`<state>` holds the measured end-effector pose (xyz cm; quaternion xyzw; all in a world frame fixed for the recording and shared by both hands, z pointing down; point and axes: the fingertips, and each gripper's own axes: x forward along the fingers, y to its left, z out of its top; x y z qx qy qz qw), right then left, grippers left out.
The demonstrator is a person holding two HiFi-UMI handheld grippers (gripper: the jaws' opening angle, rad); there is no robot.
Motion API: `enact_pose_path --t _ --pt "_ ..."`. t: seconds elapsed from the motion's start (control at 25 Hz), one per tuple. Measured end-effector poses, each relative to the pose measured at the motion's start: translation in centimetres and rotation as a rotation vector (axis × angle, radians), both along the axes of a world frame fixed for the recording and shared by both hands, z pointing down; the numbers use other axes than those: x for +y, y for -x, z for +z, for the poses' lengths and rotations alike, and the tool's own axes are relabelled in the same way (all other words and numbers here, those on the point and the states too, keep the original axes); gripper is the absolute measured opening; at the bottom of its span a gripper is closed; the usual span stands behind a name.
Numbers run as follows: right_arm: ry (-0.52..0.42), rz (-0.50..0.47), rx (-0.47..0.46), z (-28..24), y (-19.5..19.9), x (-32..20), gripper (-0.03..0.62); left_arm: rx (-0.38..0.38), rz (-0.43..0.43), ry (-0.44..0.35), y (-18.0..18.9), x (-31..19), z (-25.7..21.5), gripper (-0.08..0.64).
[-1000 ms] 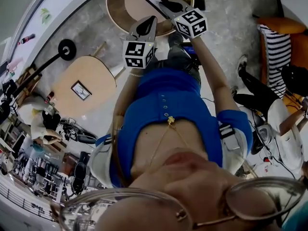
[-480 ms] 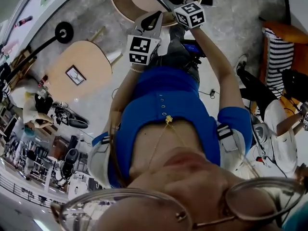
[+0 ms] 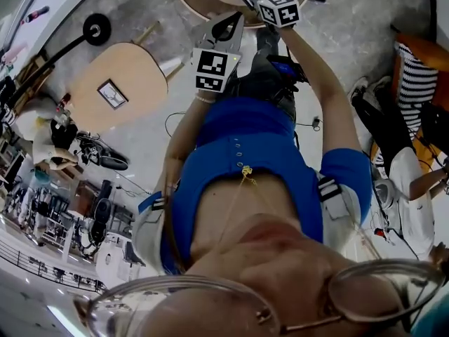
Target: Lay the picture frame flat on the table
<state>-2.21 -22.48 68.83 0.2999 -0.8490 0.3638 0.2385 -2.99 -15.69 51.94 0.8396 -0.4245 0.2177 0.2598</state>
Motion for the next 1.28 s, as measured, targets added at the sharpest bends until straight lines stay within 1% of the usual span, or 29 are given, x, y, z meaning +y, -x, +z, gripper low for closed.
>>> enact_pose_path --t 0.08,0.2,0.36,0.52,0.68,0.92,1.12,1.2,1.28 --pt "0.019 0.002 0.003 2.0 1.7 0.9 0.017 0.003 -0.002 0.011 1.4 0.8 1.1 0.002" --pt "0.025 -0.031 0.029 4.8 3.6 1.7 0.018 0.008 -0.008 0.017 2.9 1.6 2.6 0.002" --pt "0.033 -0.052 0.05 7.6 4.2 1.8 0.017 -0.001 -0.008 0.042 3.4 2.2 3.9 0.001" --pt "0.037 -0.03 0.062 11.0 4.6 1.2 0.017 -0.01 -0.002 0.069 4.3 2.6 5.7 0.002" --pt "0.015 -0.039 0.064 13.8 5.2 2.0 0.017 -0.011 -0.008 0.088 5.4 3.4 7.4 0.0" --pt "0.035 0.006 0.019 16.0 6.8 2.0 0.017 -0.014 0.016 0.119 7.0 3.4 9.1 0.001" --pt "0.05 0.098 -0.009 17.6 6.5 1.1 0.017 -0.007 0.04 0.135 6.9 3.5 10.2 0.0" --pt "0.047 0.098 -0.004 18.5 6.5 1.0 0.017 -0.007 0.046 0.143 6.9 3.6 11.0 0.0" --pt "0.04 0.075 0.006 19.3 7.0 1.0 0.017 -0.007 0.05 0.152 7.3 3.6 11.7 0.0"
